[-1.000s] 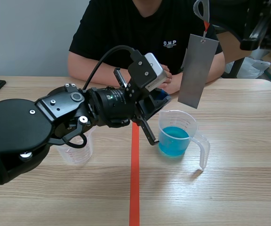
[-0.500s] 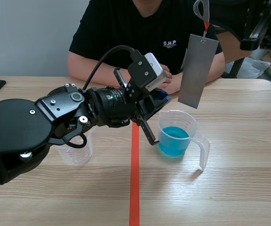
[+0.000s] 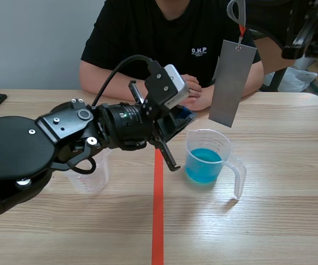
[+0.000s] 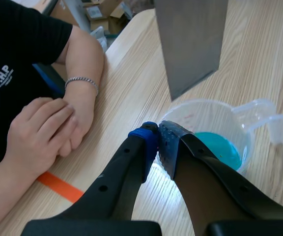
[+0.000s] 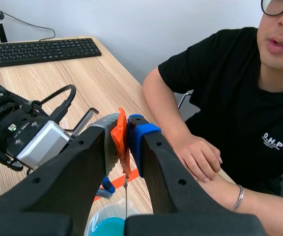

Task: Do the redox reaction experiment.
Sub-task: 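Raise the plate and point at it, then lower the plate into the blue solution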

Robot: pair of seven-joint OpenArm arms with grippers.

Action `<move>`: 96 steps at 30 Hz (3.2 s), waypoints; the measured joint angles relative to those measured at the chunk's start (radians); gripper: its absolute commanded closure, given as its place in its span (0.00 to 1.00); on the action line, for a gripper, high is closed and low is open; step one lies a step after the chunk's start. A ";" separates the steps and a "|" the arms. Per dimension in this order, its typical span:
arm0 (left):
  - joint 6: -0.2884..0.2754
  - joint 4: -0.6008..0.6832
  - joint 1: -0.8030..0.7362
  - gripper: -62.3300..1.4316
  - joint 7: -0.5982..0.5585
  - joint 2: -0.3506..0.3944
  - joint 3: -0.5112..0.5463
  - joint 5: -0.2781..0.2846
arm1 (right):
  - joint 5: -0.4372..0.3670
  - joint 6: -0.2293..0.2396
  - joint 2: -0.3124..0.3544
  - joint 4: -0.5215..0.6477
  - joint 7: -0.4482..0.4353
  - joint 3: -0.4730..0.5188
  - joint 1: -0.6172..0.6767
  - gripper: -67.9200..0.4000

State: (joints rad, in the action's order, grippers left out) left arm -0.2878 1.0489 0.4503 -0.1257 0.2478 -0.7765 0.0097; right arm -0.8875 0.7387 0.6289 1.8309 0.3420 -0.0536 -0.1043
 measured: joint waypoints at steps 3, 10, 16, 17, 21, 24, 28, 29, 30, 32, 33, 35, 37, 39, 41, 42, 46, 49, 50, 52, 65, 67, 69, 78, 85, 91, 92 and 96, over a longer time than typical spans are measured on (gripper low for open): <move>0.002 0.026 -0.019 0.90 0.003 0.066 0.000 0.035 | 0.000 0.000 0.000 0.000 0.000 0.000 0.000 0.97; 0.003 0.286 -0.169 0.90 0.009 0.329 0.046 0.171 | 0.000 0.000 0.000 0.000 0.000 0.000 0.000 0.97; 0.004 0.494 -0.402 0.90 0.009 0.549 0.224 0.268 | 0.000 0.000 0.000 0.000 0.000 0.000 0.000 0.97; 0.006 0.517 -0.452 0.90 0.009 0.581 0.264 0.286 | 0.000 0.000 0.000 0.000 0.000 0.000 0.000 0.97; 0.006 0.554 -0.673 0.90 0.001 0.667 0.443 0.341 | 0.000 0.000 0.000 0.000 0.000 0.000 0.000 0.97; 0.007 0.550 -0.859 0.90 -0.002 0.673 0.593 0.370 | 0.000 0.000 0.000 0.000 0.000 0.000 0.000 0.97; 0.008 0.543 -1.078 0.90 -0.003 0.660 0.738 0.385 | 0.000 0.000 0.000 0.000 0.000 0.000 0.000 0.97; 0.010 0.541 -1.127 0.90 -0.006 0.653 0.766 0.385 | 0.000 0.000 0.000 0.000 0.000 0.000 0.000 0.97; 0.010 0.539 -1.172 0.90 -0.006 0.644 0.793 0.391 | 0.000 0.000 0.000 0.000 0.000 0.000 0.000 0.97; 0.010 0.538 -1.254 0.90 -0.015 0.619 0.850 0.393 | 0.000 0.000 0.000 0.000 0.000 0.000 0.000 0.97; 0.010 0.538 -1.289 0.90 -0.022 0.603 0.879 0.393 | 0.000 0.000 0.000 0.000 0.000 0.000 0.000 0.97; 0.010 0.537 -1.347 0.90 -0.027 0.567 0.937 0.396 | 0.000 0.000 0.000 0.000 0.000 0.000 0.000 0.97; 0.011 0.537 -1.390 0.90 -0.028 0.527 0.988 0.407 | 0.000 0.000 0.000 0.000 0.000 0.000 0.000 0.97; 0.011 0.537 -1.426 0.90 -0.028 0.488 1.025 0.408 | 0.000 0.000 0.000 0.000 0.000 0.000 0.000 0.97; 0.023 0.537 -1.457 0.90 -0.028 0.447 1.042 0.408 | 0.000 0.000 0.000 0.000 0.000 0.000 0.000 0.97; 0.027 0.537 -1.472 0.90 -0.028 0.426 1.046 0.408 | 0.000 0.000 0.000 0.000 0.000 0.000 0.000 0.97; 0.091 0.536 -1.516 0.90 -0.027 0.343 1.048 0.408 | 0.000 0.000 0.000 0.000 0.000 0.000 0.000 0.97; 0.114 0.536 -1.534 0.90 -0.026 0.292 1.047 0.409 | 0.000 0.000 0.000 0.000 0.000 0.000 0.000 0.97; 0.119 0.536 -1.540 0.90 -0.024 0.277 1.047 0.410 | 0.000 0.000 0.000 0.000 0.000 0.000 0.000 0.97; 0.127 0.536 -1.553 0.90 -0.024 0.251 1.047 0.411 | 0.000 0.000 0.000 0.000 0.000 0.000 0.000 0.97; 0.126 0.536 -1.556 0.90 -0.013 0.190 1.047 0.411 | 0.000 0.000 -0.037 0.000 0.003 0.000 0.000 0.97; 0.127 0.536 -1.556 0.90 -0.013 0.190 1.047 0.411 | 0.008 0.000 -0.042 0.000 0.004 0.000 0.000 0.97; 0.127 0.536 -1.556 0.90 -0.013 0.190 1.047 0.411 | 0.027 0.000 -0.050 0.000 0.004 0.000 0.000 0.97; 0.127 0.536 -1.556 0.90 -0.013 0.190 1.047 0.411 | 0.063 0.002 -0.083 -0.028 0.007 -0.021 0.000 0.97; 0.127 0.536 -1.556 0.90 -0.013 0.190 1.047 0.411 | 0.096 0.000 -0.121 -0.109 -0.002 -0.040 0.000 0.97; 0.127 0.536 -1.556 0.90 -0.013 0.190 1.047 0.411 | 0.171 0.000 -0.145 -0.152 -0.050 -0.066 0.000 0.97; 0.127 0.536 -1.556 0.90 -0.013 0.190 1.047 0.411 | 0.185 0.000 -0.151 -0.162 -0.054 -0.071 0.000 0.97; 0.127 0.536 -1.556 0.90 -0.013 0.190 1.047 0.411 | 0.237 0.001 -0.162 -0.200 -0.095 -0.095 0.000 0.97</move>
State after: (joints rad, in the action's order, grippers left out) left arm -0.1612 1.5852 -1.1053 -0.1390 0.4377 0.2707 0.4206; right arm -0.6502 0.7395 0.4667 1.6310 0.2470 -0.1482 -0.1040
